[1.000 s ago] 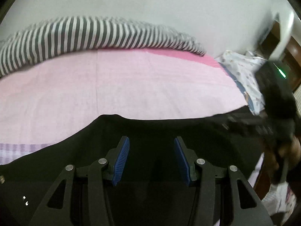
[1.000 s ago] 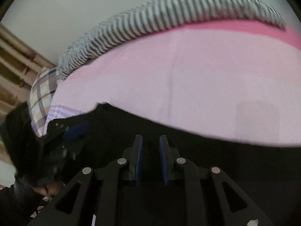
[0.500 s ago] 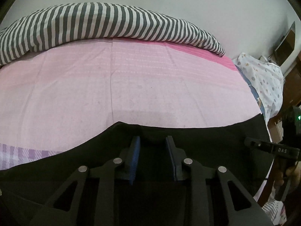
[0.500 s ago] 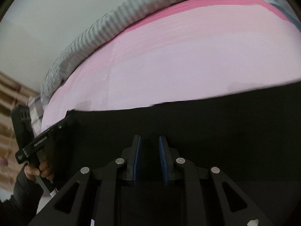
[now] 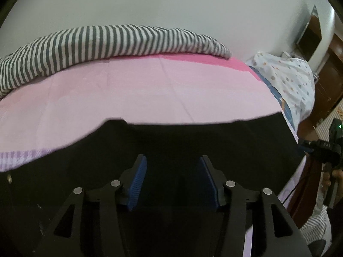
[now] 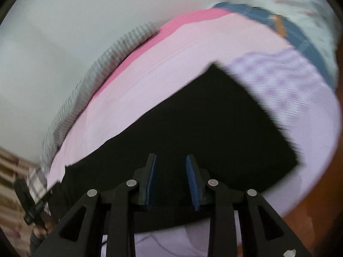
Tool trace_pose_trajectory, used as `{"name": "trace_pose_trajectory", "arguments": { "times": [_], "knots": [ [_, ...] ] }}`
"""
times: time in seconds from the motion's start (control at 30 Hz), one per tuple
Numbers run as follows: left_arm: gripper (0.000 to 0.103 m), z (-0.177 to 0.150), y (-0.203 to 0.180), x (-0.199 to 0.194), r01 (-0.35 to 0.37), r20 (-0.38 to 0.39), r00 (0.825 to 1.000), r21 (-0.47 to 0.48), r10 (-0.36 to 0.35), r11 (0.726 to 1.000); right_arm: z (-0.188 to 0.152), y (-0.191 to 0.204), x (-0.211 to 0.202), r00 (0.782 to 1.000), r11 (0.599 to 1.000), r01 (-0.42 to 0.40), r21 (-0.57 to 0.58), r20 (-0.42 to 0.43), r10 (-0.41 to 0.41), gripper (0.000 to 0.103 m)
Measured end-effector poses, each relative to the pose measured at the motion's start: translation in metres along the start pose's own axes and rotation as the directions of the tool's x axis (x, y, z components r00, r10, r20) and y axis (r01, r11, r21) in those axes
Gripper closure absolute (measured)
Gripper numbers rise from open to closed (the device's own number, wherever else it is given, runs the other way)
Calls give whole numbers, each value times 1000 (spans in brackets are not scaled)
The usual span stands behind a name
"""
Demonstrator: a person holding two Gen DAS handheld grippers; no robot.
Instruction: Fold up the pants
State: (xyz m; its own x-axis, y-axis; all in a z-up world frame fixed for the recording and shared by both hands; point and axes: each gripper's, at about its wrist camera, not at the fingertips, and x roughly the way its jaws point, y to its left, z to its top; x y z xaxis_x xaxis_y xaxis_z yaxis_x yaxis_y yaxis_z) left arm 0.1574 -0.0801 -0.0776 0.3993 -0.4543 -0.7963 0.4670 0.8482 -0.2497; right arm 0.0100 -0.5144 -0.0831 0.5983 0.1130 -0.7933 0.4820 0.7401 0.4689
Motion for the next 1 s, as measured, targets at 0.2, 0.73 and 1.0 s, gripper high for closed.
{"name": "trace_pose_trajectory", "arguments": {
  "times": [0.2, 0.73, 1.0],
  "knots": [
    [50, -22, -24, -6, 11, -18, 1000, 13, -10, 1000, -15, -64, -39, 998, 988, 13, 156, 58, -23, 73],
    [48, -51, -47, -6, -19, -62, 998, 18, 20, 1000, -28, -112, -17, 994, 958, -80, 277, 89, 58, 73],
    [48, -59, -44, 6, -47, -103, 993, 22, 49, 999, -16, -116, -5, 988, 944, -127, 306, 123, 93, 92]
  ]
}}
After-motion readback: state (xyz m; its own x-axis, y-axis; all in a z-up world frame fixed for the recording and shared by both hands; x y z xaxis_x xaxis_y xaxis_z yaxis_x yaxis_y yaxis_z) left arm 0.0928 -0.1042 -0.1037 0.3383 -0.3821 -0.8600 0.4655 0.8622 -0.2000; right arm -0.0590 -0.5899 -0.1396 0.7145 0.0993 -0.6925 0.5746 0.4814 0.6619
